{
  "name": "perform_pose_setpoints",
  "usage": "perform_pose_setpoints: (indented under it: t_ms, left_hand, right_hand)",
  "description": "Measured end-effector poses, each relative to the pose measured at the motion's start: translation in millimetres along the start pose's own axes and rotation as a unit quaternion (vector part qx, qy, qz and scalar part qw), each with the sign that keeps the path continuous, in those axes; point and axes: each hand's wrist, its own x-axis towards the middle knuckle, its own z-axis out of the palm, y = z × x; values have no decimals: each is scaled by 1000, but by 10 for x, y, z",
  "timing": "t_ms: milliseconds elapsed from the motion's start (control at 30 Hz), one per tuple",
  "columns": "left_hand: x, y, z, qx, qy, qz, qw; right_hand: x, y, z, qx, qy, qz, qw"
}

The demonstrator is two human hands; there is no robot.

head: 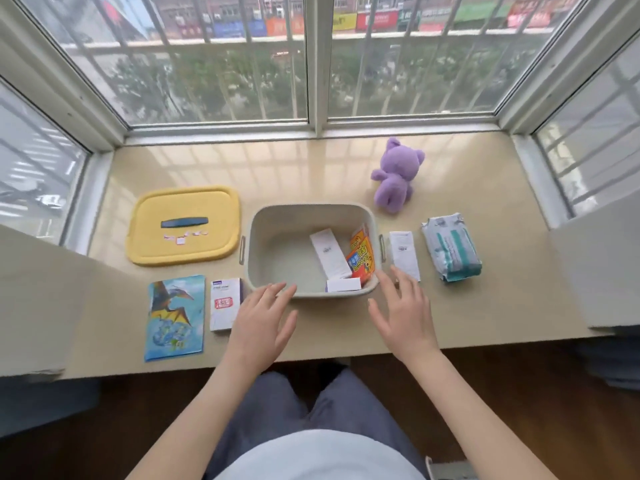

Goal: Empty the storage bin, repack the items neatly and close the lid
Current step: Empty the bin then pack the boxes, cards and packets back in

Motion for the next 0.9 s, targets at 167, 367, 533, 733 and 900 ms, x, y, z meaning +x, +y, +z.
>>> perform_pose_setpoints:
  t_ms: [167, 367, 533, 733, 900]
  left_hand:
    - [221, 124, 69, -8, 6, -23, 1000]
    - [575, 104, 260, -37, 5, -41, 998]
    - [949, -4, 633, -65, -18, -52, 996]
    - [1587, -224, 1185, -109, -18, -95, 989]
    - [2173, -315, 1751, -174, -48, -201, 963]
  right_hand:
    - [287, 229, -9, 25, -11, 7, 1000]
    - [585, 329, 163, 68, -25, 25, 997]
    - [833, 462, 485, 89, -19, 41, 995]
    - [1206, 636, 1021, 100, 13, 33, 994]
    - [1482, 814, 1419, 91, 27, 11, 995]
